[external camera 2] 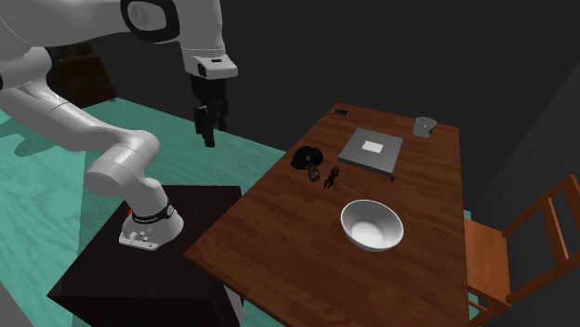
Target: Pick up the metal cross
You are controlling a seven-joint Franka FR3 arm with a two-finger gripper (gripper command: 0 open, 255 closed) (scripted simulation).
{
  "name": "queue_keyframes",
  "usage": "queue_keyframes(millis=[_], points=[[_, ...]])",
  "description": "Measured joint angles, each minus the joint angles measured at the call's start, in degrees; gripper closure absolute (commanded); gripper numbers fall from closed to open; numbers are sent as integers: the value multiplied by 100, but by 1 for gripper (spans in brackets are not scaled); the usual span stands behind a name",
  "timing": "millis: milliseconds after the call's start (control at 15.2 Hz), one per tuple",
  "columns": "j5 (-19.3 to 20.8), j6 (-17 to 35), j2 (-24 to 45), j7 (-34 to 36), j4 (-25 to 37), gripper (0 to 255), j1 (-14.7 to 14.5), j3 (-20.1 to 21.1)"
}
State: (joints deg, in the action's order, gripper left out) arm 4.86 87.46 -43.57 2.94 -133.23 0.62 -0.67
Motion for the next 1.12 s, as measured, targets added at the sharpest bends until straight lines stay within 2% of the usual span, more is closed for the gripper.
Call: queue_keyframes(millis=[132,330,726,1122], points=[[-4,72,97,-39,28,0,-24,-5],[10,462,473,-306,31,0,-126,-85],[-47,1449,1542,-860,156,0,-390,-174],[-155,2271,2743,-1500,583,0,-610,-235]])
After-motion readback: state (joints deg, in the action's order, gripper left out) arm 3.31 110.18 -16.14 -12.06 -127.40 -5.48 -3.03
